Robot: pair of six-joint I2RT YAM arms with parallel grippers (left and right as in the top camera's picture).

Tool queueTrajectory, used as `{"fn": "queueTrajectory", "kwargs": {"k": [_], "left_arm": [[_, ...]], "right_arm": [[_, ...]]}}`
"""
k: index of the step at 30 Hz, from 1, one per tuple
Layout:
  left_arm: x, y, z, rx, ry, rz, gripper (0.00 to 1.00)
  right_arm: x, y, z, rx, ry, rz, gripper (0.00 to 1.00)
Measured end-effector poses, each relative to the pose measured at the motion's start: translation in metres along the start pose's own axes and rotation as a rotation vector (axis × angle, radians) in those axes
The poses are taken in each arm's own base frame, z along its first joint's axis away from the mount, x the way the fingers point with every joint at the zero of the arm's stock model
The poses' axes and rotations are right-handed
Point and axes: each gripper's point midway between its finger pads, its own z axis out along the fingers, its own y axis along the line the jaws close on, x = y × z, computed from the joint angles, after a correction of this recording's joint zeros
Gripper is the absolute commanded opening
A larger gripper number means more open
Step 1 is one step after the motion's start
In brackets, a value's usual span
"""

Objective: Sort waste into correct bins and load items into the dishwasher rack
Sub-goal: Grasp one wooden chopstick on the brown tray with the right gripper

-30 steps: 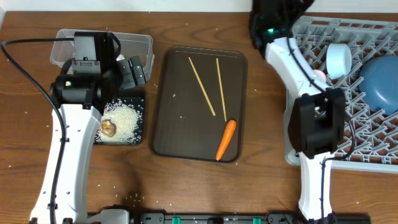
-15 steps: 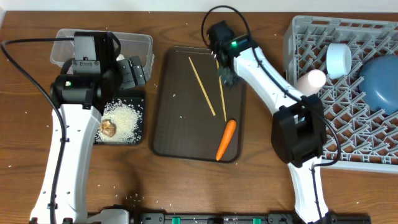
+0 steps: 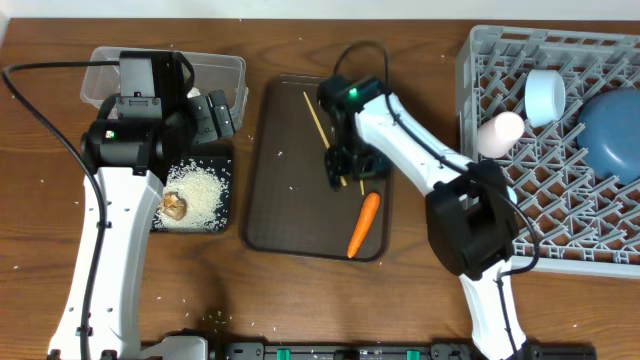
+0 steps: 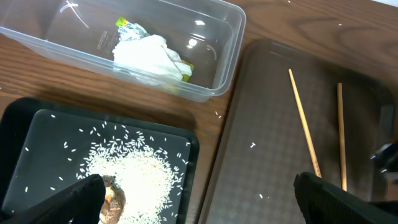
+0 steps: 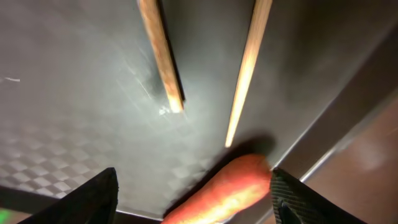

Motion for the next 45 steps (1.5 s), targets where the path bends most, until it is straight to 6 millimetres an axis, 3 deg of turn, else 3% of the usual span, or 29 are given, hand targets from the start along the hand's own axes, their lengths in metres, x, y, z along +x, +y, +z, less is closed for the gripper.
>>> {"fn": "queueTrajectory", "kwargs": {"k": [3, 7, 15, 21, 23, 27, 30, 38, 41, 45], "left_arm": [[0.0, 0.0, 0.0, 0.0, 0.0, 0.0, 0.98], [0.0, 0.0, 0.0, 0.0, 0.0, 0.0, 0.98], [0.0, 0.0, 0.0, 0.0, 0.0, 0.0, 0.98], [0.0, 0.0, 0.0, 0.0, 0.0, 0.0, 0.98], [0.0, 0.0, 0.0, 0.0, 0.0, 0.0, 0.98], [0.0, 0.0, 0.0, 0.0, 0.0, 0.0, 0.98], [0.0, 0.0, 0.0, 0.0, 0.0, 0.0, 0.98], [0.0, 0.0, 0.0, 0.0, 0.0, 0.0, 0.98], [0.0, 0.0, 0.0, 0.0, 0.0, 0.0, 0.98], [0.0, 0.0, 0.0, 0.0, 0.0, 0.0, 0.98]], "right_arm": [[0.016, -0.002, 0.014, 0.027, 0.051, 0.066, 0.66], [0.015, -0.003, 0.017, 0.029, 0.043, 0.133, 0.65], [-0.015, 0.007, 0.015, -0.026, -0.082, 0.162, 0.64], [-0.058, -0.004, -0.001, -0.032, -0.265, 0.159, 0.62], [-0.068, -0.008, -0.005, -0.025, -0.306, 0.132, 0.59], [-0.094, -0.01, -0.014, -0.013, -0.415, 0.078, 0.4], [-0.109, -0.01, -0.022, -0.014, -0.483, 0.056, 0.38], [-0.123, -0.018, -0.026, 0.0, -0.534, 0.049, 0.4], [-0.125, -0.018, -0.015, 0.007, -0.519, 0.047, 0.38], [-0.126, -0.019, 0.003, 0.017, -0.49, 0.042, 0.27]]}}
